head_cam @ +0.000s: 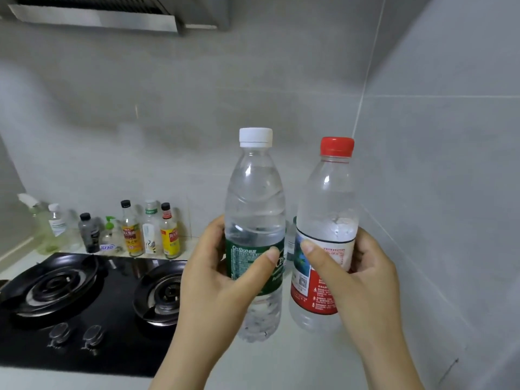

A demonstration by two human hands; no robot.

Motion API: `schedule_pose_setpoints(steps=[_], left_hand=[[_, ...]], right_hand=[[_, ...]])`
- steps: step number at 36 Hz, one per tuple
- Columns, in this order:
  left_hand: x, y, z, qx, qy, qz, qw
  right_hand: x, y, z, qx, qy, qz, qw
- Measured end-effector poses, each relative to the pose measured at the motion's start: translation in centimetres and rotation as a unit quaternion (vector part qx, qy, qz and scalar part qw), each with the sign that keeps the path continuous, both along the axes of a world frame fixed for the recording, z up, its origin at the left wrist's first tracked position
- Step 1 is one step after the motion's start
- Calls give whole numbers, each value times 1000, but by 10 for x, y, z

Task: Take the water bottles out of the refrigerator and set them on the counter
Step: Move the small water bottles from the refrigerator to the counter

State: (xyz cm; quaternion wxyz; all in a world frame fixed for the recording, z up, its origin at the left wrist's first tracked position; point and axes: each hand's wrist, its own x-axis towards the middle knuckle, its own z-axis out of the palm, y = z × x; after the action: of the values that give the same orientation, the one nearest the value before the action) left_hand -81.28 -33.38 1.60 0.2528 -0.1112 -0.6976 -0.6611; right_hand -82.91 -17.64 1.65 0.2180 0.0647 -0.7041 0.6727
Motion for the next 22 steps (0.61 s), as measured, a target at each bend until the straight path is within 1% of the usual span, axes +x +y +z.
schedule_pose_setpoints(steps=[8,17,22], left_hand=[[-48,10,-9,-10,-12,-4,1000],[-109,1,-10,2,1,-64,998],[-141,-3,-16,5,-5,-96,995]], right_hand=[[-39,12,-9,-12,-18,-19,1000],[-84,1,-9,-10,-13,-47,999],[-108,-5,-16,-4,-26,-78,997]])
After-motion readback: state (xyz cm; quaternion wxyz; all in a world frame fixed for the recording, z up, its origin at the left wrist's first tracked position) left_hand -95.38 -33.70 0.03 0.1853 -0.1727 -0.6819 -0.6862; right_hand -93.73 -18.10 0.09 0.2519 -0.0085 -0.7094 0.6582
